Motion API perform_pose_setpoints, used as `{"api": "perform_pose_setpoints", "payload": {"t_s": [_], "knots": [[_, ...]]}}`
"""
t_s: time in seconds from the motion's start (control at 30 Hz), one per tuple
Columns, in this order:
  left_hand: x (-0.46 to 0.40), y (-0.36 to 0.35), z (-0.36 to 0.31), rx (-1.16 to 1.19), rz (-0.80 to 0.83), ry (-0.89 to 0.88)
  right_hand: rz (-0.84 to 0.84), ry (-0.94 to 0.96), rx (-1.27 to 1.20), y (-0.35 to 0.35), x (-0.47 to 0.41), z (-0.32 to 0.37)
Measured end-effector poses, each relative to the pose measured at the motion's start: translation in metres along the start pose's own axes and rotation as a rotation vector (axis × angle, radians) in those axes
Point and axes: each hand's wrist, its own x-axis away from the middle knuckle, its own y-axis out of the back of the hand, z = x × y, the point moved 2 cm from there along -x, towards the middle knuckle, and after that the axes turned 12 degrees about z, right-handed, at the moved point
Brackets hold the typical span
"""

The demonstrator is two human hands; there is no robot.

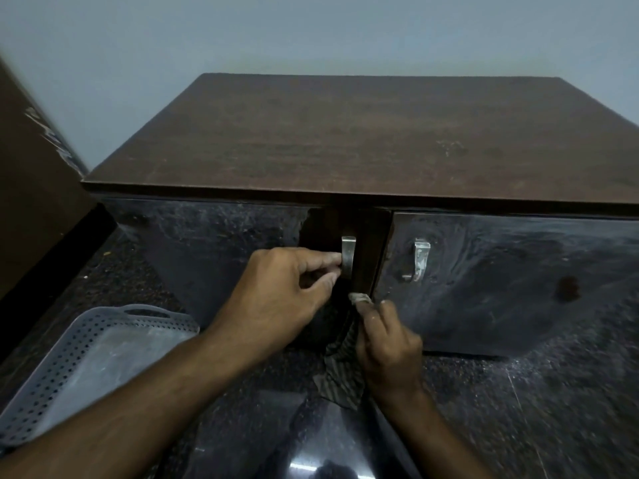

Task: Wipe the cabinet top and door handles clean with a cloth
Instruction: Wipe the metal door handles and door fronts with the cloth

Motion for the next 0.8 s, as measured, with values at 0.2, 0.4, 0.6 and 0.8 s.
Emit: {"api": "perform_pose_setpoints", "payload": {"t_s": [0.2,0.4,0.6,0.8], "knots": [[-0.003,-0.003,0.001,0.131,-0.018,0.043,-0.064,-0.071,-0.183,0.033,-0.038,0.023],[-0.003,-0.002,0.003,0.234,0.013,0.077,-0.308,-0.025,-0.225,0.076,-0.065,0.032],[-0.001,-0.004,0.003,0.275,0.097,0.123,-0.126,0.081,-0.219,0.048,-0.064,0.046],[0.002,-0.008,0.009,0.293,0.146,0.121,-0.052,0.15,-0.215,0.036,-0.039,0.04]]}}
